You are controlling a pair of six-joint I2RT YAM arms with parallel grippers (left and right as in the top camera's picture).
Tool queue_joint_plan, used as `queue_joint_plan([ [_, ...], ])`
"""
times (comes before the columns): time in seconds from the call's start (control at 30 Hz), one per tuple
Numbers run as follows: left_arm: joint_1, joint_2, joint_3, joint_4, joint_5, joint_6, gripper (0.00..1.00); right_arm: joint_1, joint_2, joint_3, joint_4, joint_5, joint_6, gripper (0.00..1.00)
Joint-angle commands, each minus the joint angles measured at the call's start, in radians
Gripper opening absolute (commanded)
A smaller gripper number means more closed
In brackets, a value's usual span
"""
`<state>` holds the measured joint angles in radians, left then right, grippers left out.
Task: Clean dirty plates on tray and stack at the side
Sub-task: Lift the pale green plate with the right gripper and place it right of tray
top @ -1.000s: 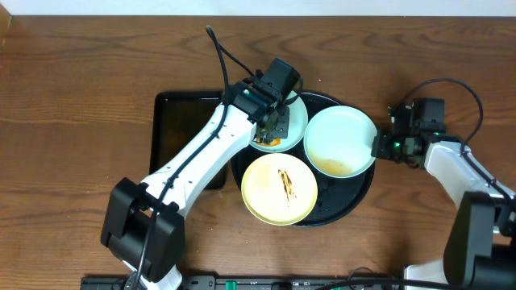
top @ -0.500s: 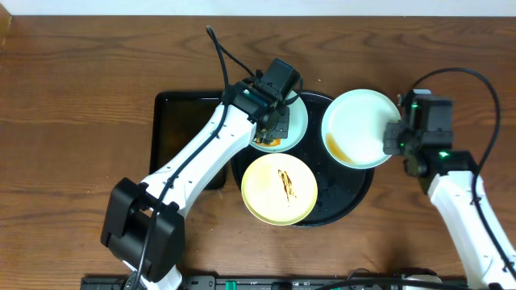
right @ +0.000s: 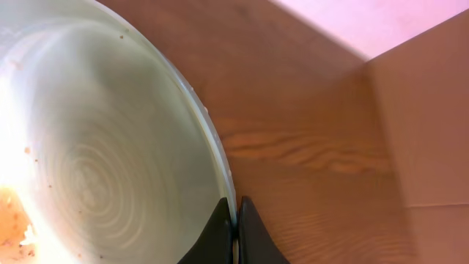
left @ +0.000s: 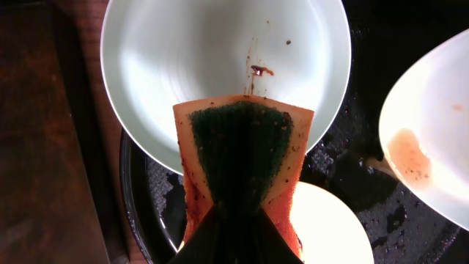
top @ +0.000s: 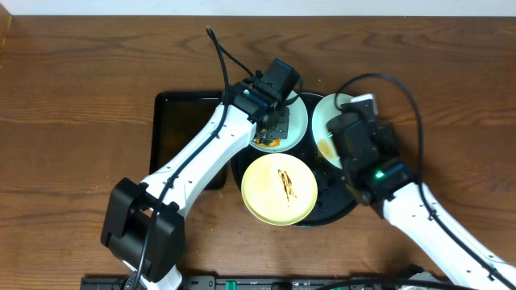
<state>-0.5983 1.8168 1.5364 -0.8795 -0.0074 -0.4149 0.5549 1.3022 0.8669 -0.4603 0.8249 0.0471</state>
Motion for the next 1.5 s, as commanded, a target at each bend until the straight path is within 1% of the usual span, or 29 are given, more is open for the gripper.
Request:
queue_joint_plan([
  [0.0,0.002,-0.016,0.006,-0.003,-0.02,0.01,0.13,0.043,-0.006,0.014,0.008,0.219,0.006,0.01],
  [0.27,0.002,-0.016,0.006,-0.003,-0.02,0.01,0.12,0.034,-0.006,0.014,0.016,0.213,0.045,0.01],
  [0.4,0.003,-0.016,0.006,-0.002,-0.02,0.01,0.13,0.049,-0.006,0.014,0.015,0.227,-0.003,0.01],
  [0.47,0.002,-0.016,0.006,-0.002,-0.02,0.01,0.13,0.039,-0.006,0.014,0.015,0.284,0.035,0.01],
  [0.53,0.002,-0.016,0.006,-0.003,-0.02,0.01,0.12,0.031,-0.006,0.014,0.026,0.282,0.077,0.01],
  [0.6,0.002,-0.016,0.006,-0.003,-0.02,0.01,0.13,0.037,-0.006,0.014,0.034,0.209,0.049,0.01],
  [0.63,0.003,-0.016,0.006,-0.003,-0.02,0.01,0.13,0.039,-0.006,0.014,0.029,0.208,0.016,0.01],
  [0.67,0.003,-0.016,0.006,-0.002,-0.02,0.01,0.12,0.034,-0.006,0.014,0.021,0.251,0.015,0.01],
  [0.73,0.003,-0.016,0.006,-0.002,-0.02,0.01,0.12,0.013,-0.006,0.014,0.017,0.336,0.094,0.01],
  [0.77,0.002,-0.016,0.006,-0.002,-0.02,0.01,0.13,0.002,-0.008,0.014,0.04,0.307,0.101,0.01],
  [0.83,0.003,-0.016,0.006,-0.002,-0.02,0.01,0.13,0.007,-0.008,0.014,0.052,0.218,0.028,0.01],
  [0.87,0.003,-0.016,0.006,-0.002,-0.02,0.01,0.12,0.01,-0.008,0.014,0.049,0.215,0.002,0.01],
  [0.9,0.003,-0.016,0.006,-0.002,-0.02,0.01,0.12,0.009,-0.008,0.014,0.043,0.231,0.009,0.01],
  [0.97,0.003,-0.016,0.006,-0.002,-0.02,0.01,0.13,-0.007,-0.008,0.014,0.04,0.246,0.07,0.01],
  [1.07,0.003,-0.016,0.006,-0.003,-0.02,0.01,0.13,-0.036,-0.008,0.014,0.037,0.192,0.124,0.01],
  [1.23,0.003,-0.016,0.006,-0.003,-0.02,0.01,0.13,-0.134,-0.008,0.014,0.025,0.09,0.228,0.01],
  [1.3,0.003,-0.016,0.006,-0.003,-0.02,0.01,0.13,-0.208,-0.008,0.014,0.027,0.03,0.248,0.01],
  [1.47,0.003,-0.016,0.006,-0.003,-0.02,0.01,0.13,-0.465,-0.008,0.014,0.009,-0.18,0.288,0.01],
])
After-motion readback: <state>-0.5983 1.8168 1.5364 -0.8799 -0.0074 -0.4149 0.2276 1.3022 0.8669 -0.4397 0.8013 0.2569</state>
